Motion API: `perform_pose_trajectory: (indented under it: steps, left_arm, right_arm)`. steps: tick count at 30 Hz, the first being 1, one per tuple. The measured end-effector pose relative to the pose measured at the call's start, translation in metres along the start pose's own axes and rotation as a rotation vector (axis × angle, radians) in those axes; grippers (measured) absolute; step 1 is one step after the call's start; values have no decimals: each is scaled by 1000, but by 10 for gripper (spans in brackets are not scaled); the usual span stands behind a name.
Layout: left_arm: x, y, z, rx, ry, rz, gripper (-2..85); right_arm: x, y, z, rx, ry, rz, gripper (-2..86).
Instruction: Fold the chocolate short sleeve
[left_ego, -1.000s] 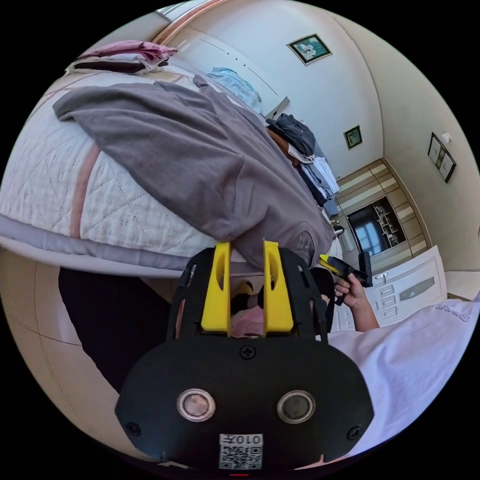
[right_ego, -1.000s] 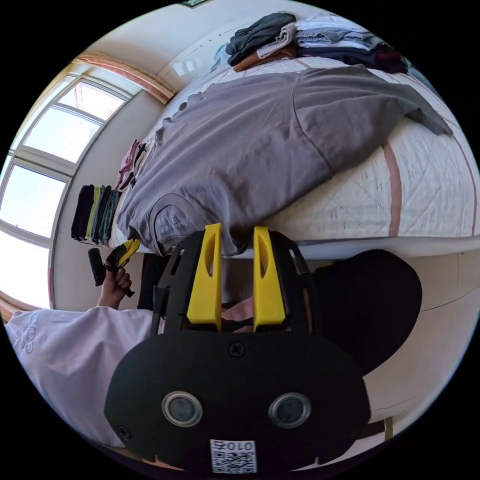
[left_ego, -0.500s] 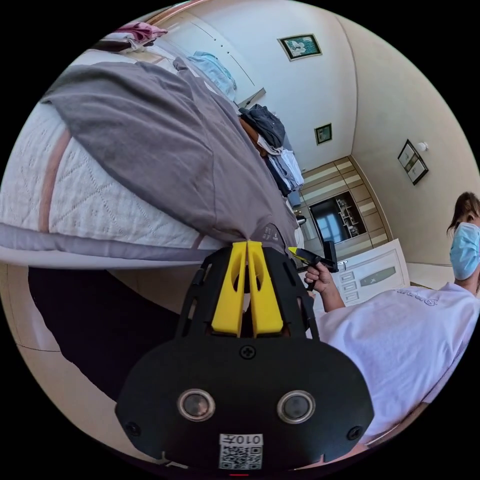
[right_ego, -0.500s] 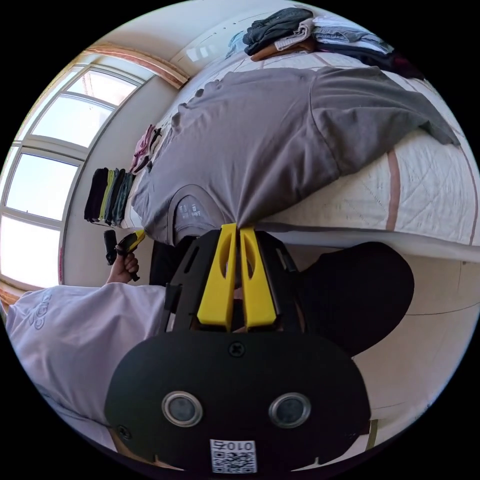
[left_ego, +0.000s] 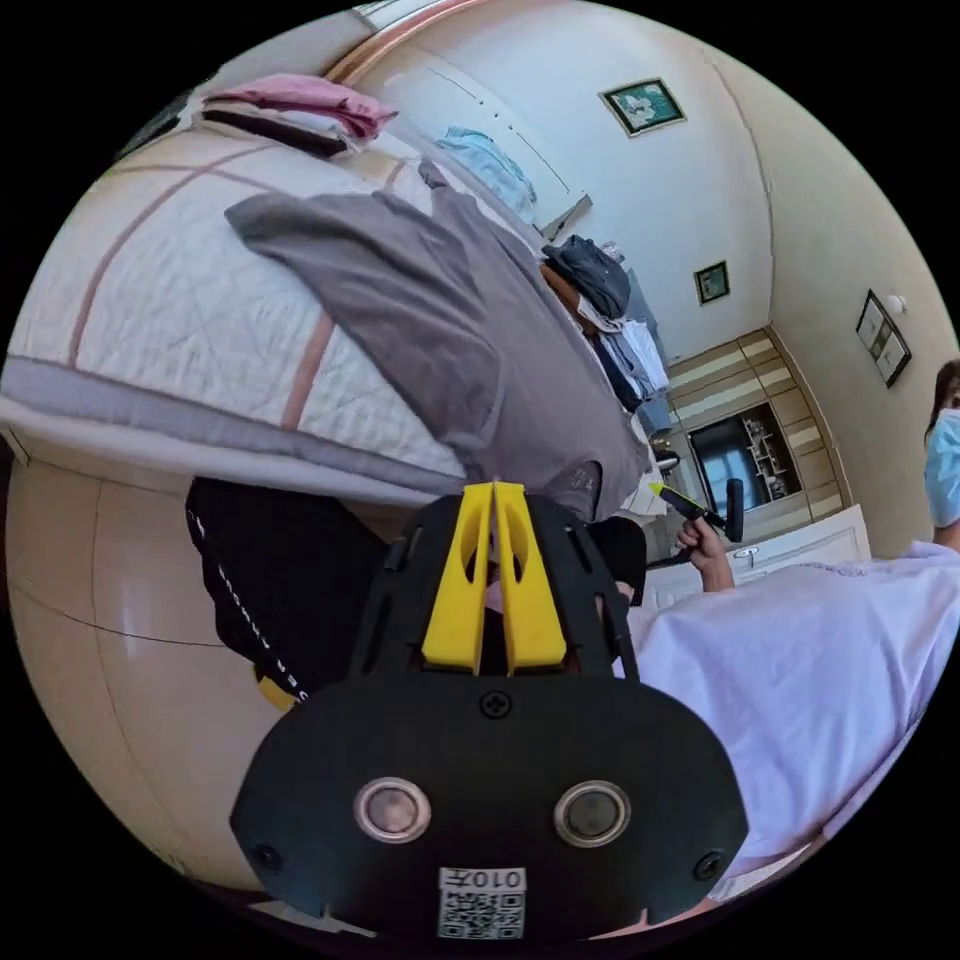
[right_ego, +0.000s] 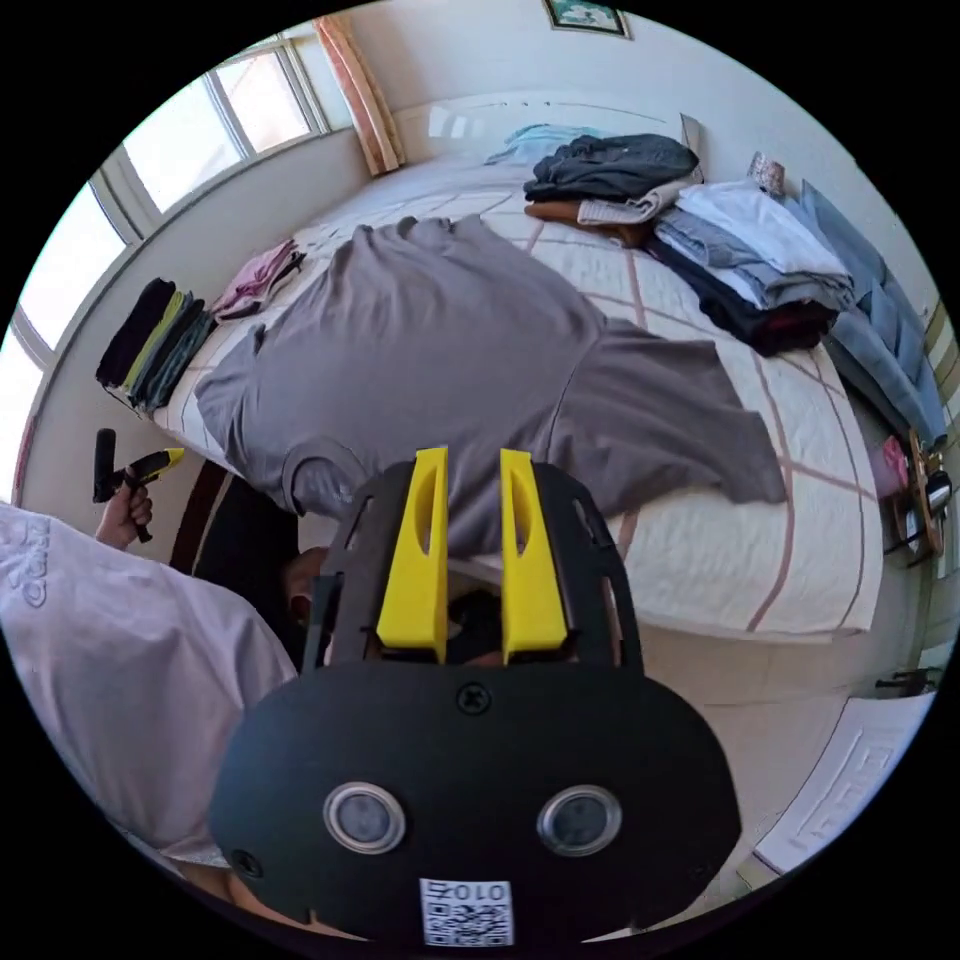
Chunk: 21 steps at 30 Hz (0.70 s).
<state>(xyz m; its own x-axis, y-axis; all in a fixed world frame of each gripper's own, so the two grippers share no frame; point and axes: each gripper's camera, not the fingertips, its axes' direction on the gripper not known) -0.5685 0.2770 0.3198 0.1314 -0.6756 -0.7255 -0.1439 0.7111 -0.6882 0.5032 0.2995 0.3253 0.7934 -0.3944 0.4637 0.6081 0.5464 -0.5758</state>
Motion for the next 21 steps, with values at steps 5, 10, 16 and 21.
perform_pose_trajectory:
  steps: [5,10,16,21]
  left_arm:
    - [39,-194,13,113,-209,267,39]
    - [24,-426,88,187,-314,209,62]
    - [6,-556,191,-82,-412,52,76]
    - [9,-591,233,-143,-430,46,67]
  right_arm:
    - [-18,-214,39,208,-27,-242,97]
    - [-46,-414,143,174,-48,-354,85]
    - [-73,-543,281,-94,-70,-254,83]
    - [-114,-549,327,-200,-37,-294,72]
